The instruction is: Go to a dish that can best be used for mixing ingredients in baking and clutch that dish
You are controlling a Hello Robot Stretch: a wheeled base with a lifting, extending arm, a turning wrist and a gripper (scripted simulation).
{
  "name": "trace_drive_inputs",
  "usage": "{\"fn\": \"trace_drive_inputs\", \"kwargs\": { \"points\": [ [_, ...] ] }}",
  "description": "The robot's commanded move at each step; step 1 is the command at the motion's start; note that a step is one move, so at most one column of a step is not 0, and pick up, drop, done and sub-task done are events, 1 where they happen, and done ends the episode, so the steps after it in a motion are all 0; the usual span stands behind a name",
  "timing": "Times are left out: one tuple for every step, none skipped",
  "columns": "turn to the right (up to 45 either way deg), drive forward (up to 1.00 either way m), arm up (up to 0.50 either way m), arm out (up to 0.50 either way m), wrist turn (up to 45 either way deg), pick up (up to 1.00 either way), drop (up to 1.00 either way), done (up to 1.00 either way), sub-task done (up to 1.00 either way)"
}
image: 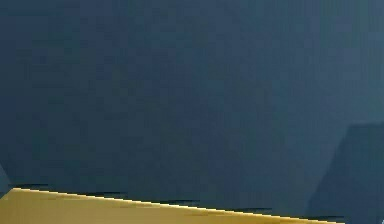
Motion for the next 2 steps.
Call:
{"fn": "trace_drive_inputs", "kwargs": {
  "points": [
    [0.0, 0.00, 0.50, 0.00, 0.0, 0.00, 0.00, 0.00, 0.00],
    [0.0, 0.00, 0.30, 0.00, 0.0, 0.00, 0.00, 0.00, 0.00]
  ]
}}
